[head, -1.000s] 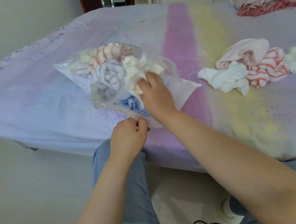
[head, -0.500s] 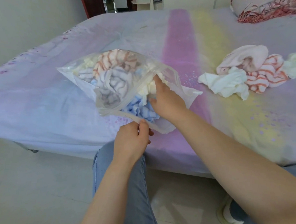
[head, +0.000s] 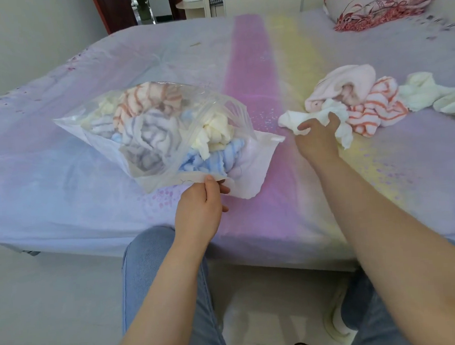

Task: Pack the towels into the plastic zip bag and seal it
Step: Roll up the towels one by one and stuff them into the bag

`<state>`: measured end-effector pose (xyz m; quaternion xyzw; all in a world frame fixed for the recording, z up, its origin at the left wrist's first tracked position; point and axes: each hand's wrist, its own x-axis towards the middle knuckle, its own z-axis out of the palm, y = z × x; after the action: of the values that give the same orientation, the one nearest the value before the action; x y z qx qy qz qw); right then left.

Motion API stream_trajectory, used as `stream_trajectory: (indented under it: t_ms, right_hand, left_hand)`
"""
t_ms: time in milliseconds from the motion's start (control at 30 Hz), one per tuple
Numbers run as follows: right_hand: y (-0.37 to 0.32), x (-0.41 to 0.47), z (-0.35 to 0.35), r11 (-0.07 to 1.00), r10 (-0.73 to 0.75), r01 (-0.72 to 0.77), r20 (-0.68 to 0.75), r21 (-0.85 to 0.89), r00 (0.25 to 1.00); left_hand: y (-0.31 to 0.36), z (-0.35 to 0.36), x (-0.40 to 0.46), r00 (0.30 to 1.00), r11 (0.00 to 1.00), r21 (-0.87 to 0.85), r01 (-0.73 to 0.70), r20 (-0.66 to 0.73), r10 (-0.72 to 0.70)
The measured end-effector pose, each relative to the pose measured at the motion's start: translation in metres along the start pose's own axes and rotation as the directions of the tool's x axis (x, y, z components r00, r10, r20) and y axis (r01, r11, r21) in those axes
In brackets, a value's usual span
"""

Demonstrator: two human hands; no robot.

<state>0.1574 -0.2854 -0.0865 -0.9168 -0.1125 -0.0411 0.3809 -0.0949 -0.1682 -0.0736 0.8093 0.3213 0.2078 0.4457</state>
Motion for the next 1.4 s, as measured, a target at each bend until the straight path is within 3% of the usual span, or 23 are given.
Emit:
stream_trajectory:
  t_ms: [67,133,200,367,433,567,667,700,767,867,933,1000,1067,1200,1333,1400]
  right_hand:
    - [0.015,0.030,-0.001,0.969,0.131,-0.076,0.229,-0.236,0.964]
    - [0.032,0.049,0.004,0.948,0.170,-0.058,0.343,-0.312,0.924]
    - [0.046,0.052,0.010,0.966,0.125,-0.032,0.357,-0.256,0.926]
    - [0.060,0.029,0.010,0.984,0.006,0.021,0.146,-0.178,0.989]
    - [0.053,0.011,0.000,0.983,-0.027,0.049,0.127,-0.179,0.991]
    - [0.023,-0.035,-0.025,0.984,-0.018,0.073,0.316,-0.162,0.949]
    - [-0.004,-0.067,-0.049,1.000,-0.030,0.026,0.565,0.016,0.825]
    - [-0.010,-0.073,-0.054,0.998,-0.049,0.058,0.586,0.003,0.809]
    - [-0.014,-0.067,-0.055,0.974,-0.088,0.178,0.482,-0.143,0.872]
    - [-0.006,-0.045,-0.038,0.944,-0.148,0.195,0.186,-0.267,0.971]
    - [0.006,-0.032,-0.022,0.968,-0.117,0.123,0.040,-0.218,0.992]
    - [0.018,-0.025,-0.006,0.991,-0.068,0.068,0.001,-0.118,0.998]
    - [0.025,-0.024,0.006,0.993,-0.053,0.065,0.118,-0.095,0.992]
    - [0.015,-0.042,0.001,0.991,0.012,0.045,0.425,-0.123,0.905]
    - [0.021,-0.067,-0.012,0.945,-0.055,0.235,0.600,-0.226,0.798]
    - [0.025,-0.078,-0.013,0.897,-0.018,0.287,0.622,-0.336,0.783]
  left_hand:
    - [0.002,0.003,0.002,1.000,1.000,-0.006,-0.002,0.002,0.002]
    - [0.003,0.005,0.004,1.000,1.000,-0.007,-0.005,0.006,0.005]
    - [0.003,0.005,0.006,1.000,1.000,-0.007,-0.004,0.012,0.004]
    - [0.002,0.005,0.006,1.000,1.000,-0.015,0.004,0.022,-0.004]
    - [0.001,0.007,0.006,1.000,1.000,-0.025,0.004,0.016,-0.004]
    - [-0.002,0.010,0.006,1.000,0.999,-0.032,0.000,0.014,0.000]
    - [-0.004,0.011,0.006,1.000,1.000,-0.022,-0.008,0.006,0.008]
    - [-0.006,0.011,0.006,1.000,1.000,-0.016,-0.012,0.005,0.012]
    - [-0.007,0.011,0.007,1.000,1.000,-0.011,-0.017,0.004,0.017]
    - [-0.008,0.010,0.006,1.000,1.000,-0.018,-0.020,0.002,0.020]
    - [-0.009,0.010,0.005,1.000,1.000,-0.019,-0.015,0.003,0.015]
    - [-0.010,0.010,0.004,1.000,1.000,-0.015,-0.013,0.004,0.013]
    - [-0.010,0.008,0.002,1.000,1.000,0.001,-0.010,0.012,0.010]
    - [-0.006,0.004,0.001,1.000,0.997,0.075,-0.011,0.029,0.009]
    - [-0.004,0.005,-0.001,1.000,0.997,0.077,-0.015,0.022,0.013]
    - [-0.006,0.006,-0.001,1.000,0.999,0.042,-0.021,0.013,0.020]
